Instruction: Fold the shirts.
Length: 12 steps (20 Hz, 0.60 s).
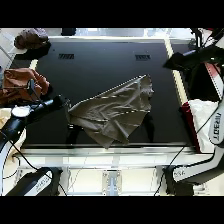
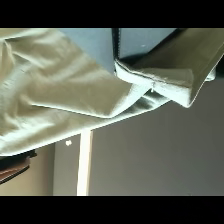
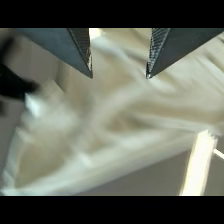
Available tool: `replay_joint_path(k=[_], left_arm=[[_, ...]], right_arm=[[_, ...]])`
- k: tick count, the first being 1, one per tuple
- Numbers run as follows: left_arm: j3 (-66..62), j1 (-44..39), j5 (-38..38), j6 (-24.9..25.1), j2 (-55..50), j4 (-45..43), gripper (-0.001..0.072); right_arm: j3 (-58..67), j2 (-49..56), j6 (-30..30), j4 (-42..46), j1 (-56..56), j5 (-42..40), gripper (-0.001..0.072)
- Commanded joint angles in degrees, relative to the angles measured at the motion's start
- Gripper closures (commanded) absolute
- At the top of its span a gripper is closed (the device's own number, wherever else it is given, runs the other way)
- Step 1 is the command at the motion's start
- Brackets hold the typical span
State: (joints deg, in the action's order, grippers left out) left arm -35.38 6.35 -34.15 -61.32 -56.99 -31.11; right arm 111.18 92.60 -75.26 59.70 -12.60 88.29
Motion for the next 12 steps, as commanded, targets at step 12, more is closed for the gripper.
replay_joint_path(k=[12], left_arm=[[0.13,-0.55,0.96,0.26,-0.52,-0.2,0.07]], right_arm=[[-76.91,-20.0,14.71,-25.4,-5.86,-22.58,0.0206]])
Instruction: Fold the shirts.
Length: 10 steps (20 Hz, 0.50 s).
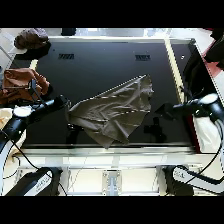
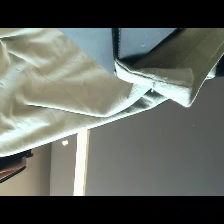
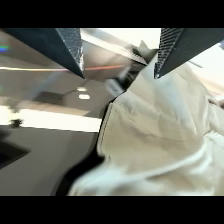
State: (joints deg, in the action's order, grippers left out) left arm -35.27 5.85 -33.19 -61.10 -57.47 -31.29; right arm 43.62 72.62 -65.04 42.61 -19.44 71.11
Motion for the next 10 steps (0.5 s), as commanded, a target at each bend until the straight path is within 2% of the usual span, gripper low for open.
replay_joint_path(k=[1,6,10], left_arm=[[0.02,-0.04,0.0,0.04,-0.04,-0.02,0.07],[0.02,-0.04,-0.02,0.04,-0.04,-0.02,0.07],[0.02,-0.04,-0.02,0.02,-0.04,-0.02,0.07]], right_arm=[[-9.68,0.81,4.59,-8.07,2.78,-6.45,0.0206],[-9.68,4.33,4.48,-8.28,13.0,-14.47,0.0208],[-9.64,5.01,4.07,-9.84,16.87,-19.37,0.022]])
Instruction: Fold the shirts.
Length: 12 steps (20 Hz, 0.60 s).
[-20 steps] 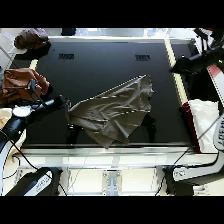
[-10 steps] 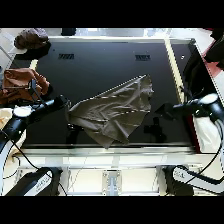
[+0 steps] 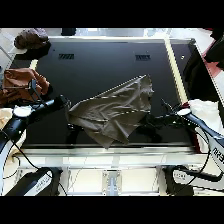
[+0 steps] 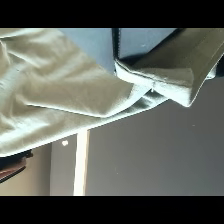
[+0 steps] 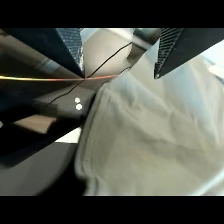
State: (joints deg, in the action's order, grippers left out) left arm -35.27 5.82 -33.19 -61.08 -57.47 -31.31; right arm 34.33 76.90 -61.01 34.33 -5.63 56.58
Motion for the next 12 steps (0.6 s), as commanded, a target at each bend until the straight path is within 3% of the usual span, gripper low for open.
replay_joint_path(k=[1,3,4,6,8,10,12], left_arm=[[0.02,-0.02,-0.02,0.02,-0.04,0.0,0.07],[0.02,-0.02,-0.02,0.02,-0.04,0.0,0.07],[0.02,-0.02,-0.02,0.02,-0.04,0.0,0.07],[0.02,0.0,0.02,0.02,-0.04,0.0,0.07],[-0.13,0.15,0.07,1.09,0.11,0.0,0.07],[-1.66,1.84,-0.02,6.29,2.16,-0.02,0.07],[-4.76,5.14,-0.13,7.98,6.62,-0.24,0.07]], right_arm=[[-0.26,1.03,0.07,-2.49,3.8,-5.42,0.0251],[-0.26,1.62,0.09,-4.57,5.42,-7.1,0.0296],[-0.26,1.66,0.31,-5.86,6.19,-8.26,0.0372],[0.26,1.66,2.05,-9.66,6.73,-9.46,0.0432],[3.41,1.46,4.17,-11.34,6.73,-7.58,0.0682],[9.16,-0.26,6.69,-11.23,6.69,-1.29,0.0688],[16.37,-4.98,6.32,-8.39,6.69,3.98,0.0689]])
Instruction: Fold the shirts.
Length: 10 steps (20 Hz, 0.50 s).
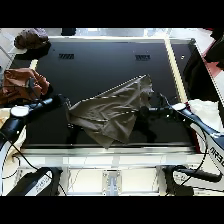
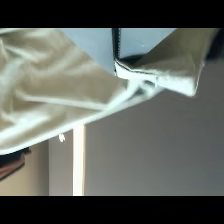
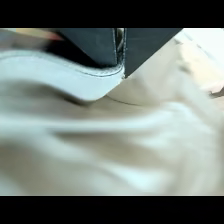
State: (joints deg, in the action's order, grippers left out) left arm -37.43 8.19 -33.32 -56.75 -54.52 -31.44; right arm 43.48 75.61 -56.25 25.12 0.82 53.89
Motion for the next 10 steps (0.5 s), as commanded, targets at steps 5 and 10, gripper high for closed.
replay_joint_path(k=[5,10], left_arm=[[-17.51,15.04,-12.13,3.61,17.68,-0.11,0.0701],[-34.84,22.75,-14.91,-0.55,25.24,-0.11,0.0702]], right_arm=[[27.5,-24.9,-11.37,18.64,0.24,13.29,0.069],[48.83,-41.86,-21.16,35.74,0.26,11.47,0.0693]])
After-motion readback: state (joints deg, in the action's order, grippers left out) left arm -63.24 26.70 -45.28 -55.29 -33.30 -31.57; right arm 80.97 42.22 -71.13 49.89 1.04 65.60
